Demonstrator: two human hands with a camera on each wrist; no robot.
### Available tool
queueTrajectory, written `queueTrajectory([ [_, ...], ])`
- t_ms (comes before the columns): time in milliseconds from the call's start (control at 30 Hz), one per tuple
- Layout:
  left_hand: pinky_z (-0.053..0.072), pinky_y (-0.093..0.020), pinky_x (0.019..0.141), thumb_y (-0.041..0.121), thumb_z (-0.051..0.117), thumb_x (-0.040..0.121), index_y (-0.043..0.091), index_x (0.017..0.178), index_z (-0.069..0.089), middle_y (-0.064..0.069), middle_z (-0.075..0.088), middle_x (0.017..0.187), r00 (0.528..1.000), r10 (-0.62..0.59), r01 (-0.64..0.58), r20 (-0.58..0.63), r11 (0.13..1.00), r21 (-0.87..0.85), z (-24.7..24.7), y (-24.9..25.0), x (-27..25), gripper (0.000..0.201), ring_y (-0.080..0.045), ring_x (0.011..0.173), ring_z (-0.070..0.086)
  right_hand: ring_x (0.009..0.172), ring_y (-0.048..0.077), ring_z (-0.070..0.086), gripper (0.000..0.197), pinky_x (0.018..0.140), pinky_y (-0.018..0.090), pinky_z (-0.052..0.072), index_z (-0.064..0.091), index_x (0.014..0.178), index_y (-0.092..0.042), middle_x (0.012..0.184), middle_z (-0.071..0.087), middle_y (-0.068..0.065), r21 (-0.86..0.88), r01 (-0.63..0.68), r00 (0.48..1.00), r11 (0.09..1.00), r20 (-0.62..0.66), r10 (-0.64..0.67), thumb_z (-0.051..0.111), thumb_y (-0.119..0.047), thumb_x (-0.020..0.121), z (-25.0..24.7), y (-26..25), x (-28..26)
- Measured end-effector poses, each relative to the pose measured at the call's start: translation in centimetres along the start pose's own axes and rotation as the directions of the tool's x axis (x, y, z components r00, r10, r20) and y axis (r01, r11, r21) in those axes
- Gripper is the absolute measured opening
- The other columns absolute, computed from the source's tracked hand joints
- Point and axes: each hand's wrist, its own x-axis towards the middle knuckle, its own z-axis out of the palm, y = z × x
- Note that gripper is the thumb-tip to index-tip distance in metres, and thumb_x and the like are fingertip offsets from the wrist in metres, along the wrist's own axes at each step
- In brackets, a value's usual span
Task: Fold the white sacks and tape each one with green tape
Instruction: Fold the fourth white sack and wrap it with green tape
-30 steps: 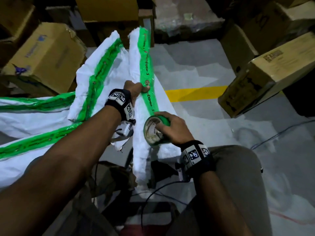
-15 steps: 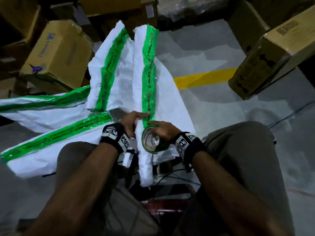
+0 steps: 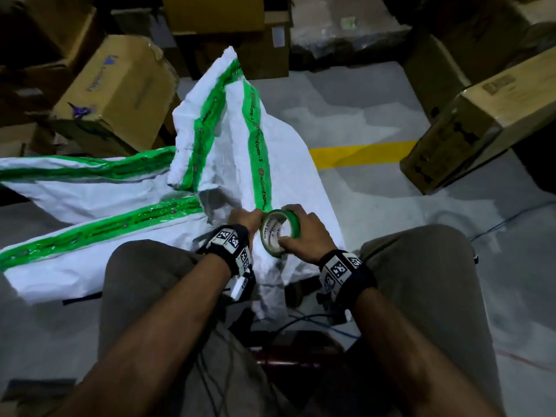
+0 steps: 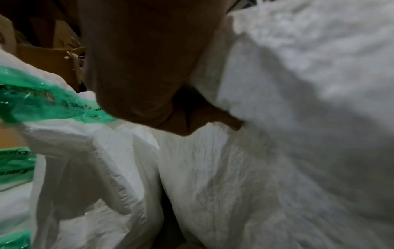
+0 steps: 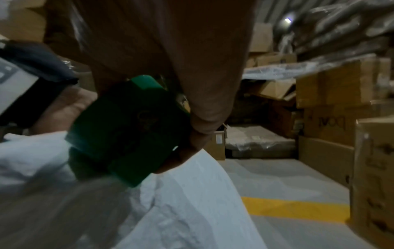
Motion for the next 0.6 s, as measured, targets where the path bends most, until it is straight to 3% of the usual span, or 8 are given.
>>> queueTrajectory([
  [67, 0.042, -0.025, 0.051, 0.027, 0.070, 0.084, 0.000, 0.094, 0.057, -0.017, 0.064, 0.088, 0.999, 0.034, -0.034, 0.013, 0.998, -0.044, -0.1, 1.1, 0.1, 0.031, -0.025, 0.065, 0.060, 0.109, 0.031, 0.054, 0.076, 0.081, 0.030, 0.040, 0.044, 0.141, -0.039, 0.106, 0.051, 0.009, -0.029, 0.035, 0.999, 0.999, 0.003, -0.035, 0.073, -0.025, 0.073, -1.0, 0.1, -0.2],
  [167, 0.059, -0.040, 0.074, 0.041, 0.088, 0.048, -0.001, 0.090, 0.064, -0.017, 0.072, 0.092, 0.998, 0.031, -0.024, 0.047, 0.990, -0.136, -0.7, 1.7, 2.9, 0.065, -0.030, 0.078, 0.072, 0.120, 0.029, 0.056, 0.084, 0.091, 0.030, 0.046, 0.041, 0.146, -0.048, 0.125, 0.061, 0.008, -0.174, 0.055, 0.986, 0.983, 0.164, -0.026, 0.060, -0.045, 0.064, -2.6, -0.3, -1.4],
  [267, 0.060, -0.058, 0.074, 0.034, 0.093, 0.028, -0.002, 0.098, 0.071, -0.019, 0.075, 0.093, 0.990, 0.017, 0.015, 0.140, 0.973, -0.228, 0.0, 0.0, 8.5, 0.082, -0.040, 0.080, 0.074, 0.125, 0.031, 0.053, 0.093, 0.093, 0.035, 0.042, 0.010, 0.154, -0.055, 0.148, 0.049, 0.008, -0.379, 0.113, 0.910, 0.919, 0.411, 0.057, 0.037, -0.066, 0.065, -2.8, -0.7, -2.9],
  [333, 0.059, -0.059, 0.078, 0.032, 0.099, 0.038, -0.002, 0.110, 0.071, -0.023, 0.074, 0.105, 0.960, -0.013, 0.093, 0.280, 0.958, -0.272, -0.6, 0.9, 5.5, 0.084, -0.041, 0.087, 0.073, 0.128, 0.031, 0.051, 0.094, 0.091, 0.033, 0.039, 0.001, 0.155, -0.052, 0.151, 0.046, 0.009, -0.400, 0.132, 0.894, 0.907, 0.443, 0.066, 0.033, -0.066, 0.067, -2.3, -0.9, -3.0],
  [433, 0.060, -0.047, 0.078, 0.022, 0.079, 0.082, 0.001, 0.116, 0.069, -0.019, 0.073, 0.102, 0.886, 0.084, 0.138, 0.456, 0.891, -0.432, -1.9, 1.4, -1.2, 0.041, -0.033, 0.086, 0.072, 0.128, 0.031, 0.051, 0.097, 0.097, 0.036, 0.041, -0.003, 0.156, -0.049, 0.148, 0.049, 0.012, -0.412, 0.129, 0.910, 0.902, 0.411, 0.058, 0.032, -0.064, 0.067, -1.2, -0.8, -2.9],
  [467, 0.059, -0.044, 0.080, 0.019, 0.073, 0.087, 0.003, 0.114, 0.068, -0.017, 0.073, 0.098, 0.856, 0.114, 0.172, 0.504, 0.857, -0.485, -2.2, 0.9, -3.0, 0.032, -0.031, 0.085, 0.071, 0.126, 0.032, 0.052, 0.097, 0.097, 0.036, 0.041, -0.002, 0.156, -0.047, 0.145, 0.050, 0.014, -0.411, 0.123, 0.915, 0.903, 0.400, 0.058, 0.033, -0.063, 0.067, -0.8, -0.7, -2.8],
  [533, 0.057, -0.044, 0.082, 0.011, 0.076, 0.083, 0.004, 0.114, 0.064, -0.016, 0.071, 0.096, 0.800, 0.159, 0.230, 0.579, 0.810, -0.539, -2.4, -0.6, -5.4, 0.034, -0.031, 0.084, 0.069, 0.124, 0.034, 0.053, 0.092, 0.094, 0.036, 0.041, 0.003, 0.158, -0.041, 0.139, 0.052, 0.018, -0.421, 0.132, 0.918, 0.897, 0.394, 0.050, 0.043, -0.061, 0.078, -0.4, -0.7, -2.6],
  [600, 0.056, -0.049, 0.088, 0.006, 0.079, 0.079, 0.004, 0.118, 0.061, -0.022, 0.067, 0.105, 0.791, 0.155, 0.220, 0.592, 0.830, -0.512, -2.0, -1.7, -5.8, 0.043, -0.034, 0.090, 0.068, 0.124, 0.035, 0.053, 0.076, 0.095, 0.037, 0.041, 0.015, 0.158, -0.037, 0.137, 0.054, 0.018, -0.415, 0.139, 0.931, 0.899, 0.364, 0.024, 0.053, -0.046, 0.092, -0.8, -0.8, -2.3],
])
